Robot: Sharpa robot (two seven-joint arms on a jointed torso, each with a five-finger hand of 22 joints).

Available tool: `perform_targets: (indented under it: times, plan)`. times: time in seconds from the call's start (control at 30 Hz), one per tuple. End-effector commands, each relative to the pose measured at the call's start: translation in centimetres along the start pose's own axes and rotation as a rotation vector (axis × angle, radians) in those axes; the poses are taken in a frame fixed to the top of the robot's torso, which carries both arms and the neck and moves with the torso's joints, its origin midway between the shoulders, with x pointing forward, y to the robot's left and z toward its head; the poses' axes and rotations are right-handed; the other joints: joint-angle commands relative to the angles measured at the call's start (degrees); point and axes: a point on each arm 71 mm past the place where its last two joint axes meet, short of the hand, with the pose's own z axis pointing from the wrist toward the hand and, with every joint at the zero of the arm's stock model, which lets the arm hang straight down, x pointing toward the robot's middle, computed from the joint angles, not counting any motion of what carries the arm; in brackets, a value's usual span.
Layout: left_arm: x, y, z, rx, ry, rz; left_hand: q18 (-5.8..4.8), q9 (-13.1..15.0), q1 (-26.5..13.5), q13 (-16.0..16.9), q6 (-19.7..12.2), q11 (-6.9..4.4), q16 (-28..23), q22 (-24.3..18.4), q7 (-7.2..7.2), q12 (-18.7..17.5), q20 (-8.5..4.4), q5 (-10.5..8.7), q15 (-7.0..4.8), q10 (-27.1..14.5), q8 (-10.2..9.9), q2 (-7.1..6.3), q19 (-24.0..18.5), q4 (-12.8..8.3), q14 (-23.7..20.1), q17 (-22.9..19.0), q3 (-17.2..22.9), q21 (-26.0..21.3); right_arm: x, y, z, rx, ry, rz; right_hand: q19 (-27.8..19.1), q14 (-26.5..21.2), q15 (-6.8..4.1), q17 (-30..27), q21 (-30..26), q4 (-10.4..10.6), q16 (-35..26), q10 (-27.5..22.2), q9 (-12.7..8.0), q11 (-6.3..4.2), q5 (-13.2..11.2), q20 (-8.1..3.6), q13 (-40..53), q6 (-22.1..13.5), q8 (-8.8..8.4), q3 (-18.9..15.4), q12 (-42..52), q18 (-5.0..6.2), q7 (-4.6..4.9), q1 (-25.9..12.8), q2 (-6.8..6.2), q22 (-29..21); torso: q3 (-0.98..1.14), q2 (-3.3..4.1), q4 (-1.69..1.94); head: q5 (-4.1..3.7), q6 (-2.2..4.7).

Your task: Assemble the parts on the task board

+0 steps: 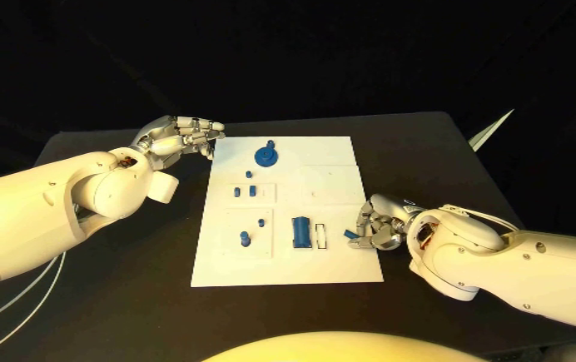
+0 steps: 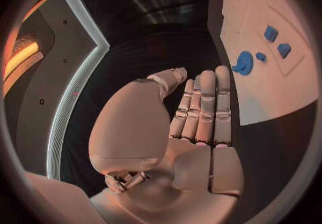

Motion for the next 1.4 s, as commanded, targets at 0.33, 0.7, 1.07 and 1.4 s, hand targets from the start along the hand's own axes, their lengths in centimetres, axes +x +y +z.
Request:
perform_targets:
  times: [0.33,0.7,1.07,1.4]
  plan:
    - [0.1,0.0,0.0,-0.002,0.004,-0.002,-0.09,-0.59,-0.73,0.88,-0.32,0.03,-0.52,-0.69,0.12,0.7,0.45,0.65,0.12,-0.97,-1.12,0.96,0.09,0.72,-0.44,-0.53,0.35,-1.03,-0.1,1.4,-0.7,-0.015,0.041,0.147,4.86,5.64,-0.49,12.42,0.49,-8.47,0.54,1.07,-5.57,-0.27,10.37,-0.78,7.49,-2.86,-2.28,26.66,-0.43,-0.98,0.17,-6.14,-1.26,14.26,-0.06,-0.02,-0.03,0.02,-0.11]
    - [0.2,0.0,0.1,-0.002,0.009,-0.003,-0.05,-0.57,-0.18,0.91,-0.29,-0.02,-0.49,-0.7,0.09,0.84,0.37,0.74,0.04,-1.0,-1.09,1.24,0.22,0.47,-0.47,-0.56,0.7,-1.03,0.5,3.6,0.0,-0.04,0.093,0.245,4.82,5.63,-0.43,12.35,0.34,-10.08,0.49,1.23,-4.77,-0.21,10.62,-0.75,7.62,-3.18,-1.64,28.76,-0.27,-0.95,0.08,-9.95,-1.25,14.22,-0.03,0.0,0.08,-0.14,-0.18]
    - [0.3,0.0,0.1,-0.002,0.009,-0.003,-0.05,-0.57,-0.14,0.91,-0.29,-0.02,-0.49,-0.7,0.09,0.85,0.36,0.74,0.03,-1.01,-1.09,1.27,0.23,0.45,-0.48,-0.57,0.73,-1.03,1.0,4.3,0.7,-0.035,0.113,0.252,4.88,5.66,-0.55,12.46,0.58,-9.68,0.56,1.41,-4.65,-0.38,9.93,-0.83,7.77,-2.82,-1.53,29.19,-0.09,-0.99,-0.17,-15.55,-1.23,14.28,0.01,0.03,0.0,0.13,-0.25]
    - [0.2,0.0,0.0,-0.003,0.009,-0.003,-0.05,-0.57,-0.14,0.91,-0.29,-0.02,-0.49,-0.7,0.09,0.85,0.36,0.74,0.03,-1.01,-1.09,1.27,0.23,0.45,-0.48,-0.57,0.73,-1.03,1.3,4.6,0.9,-0.032,0.128,0.229,4.89,5.67,-0.66,12.49,0.63,-8.11,0.57,1.49,-4.96,-0.51,7.24,-0.92,7.82,-1.85,-1.63,28.74,-0.08,-1.0,-0.36,-21.04,-1.59,14.29,-0.02,0.04,0.0,0.15,-0.41]
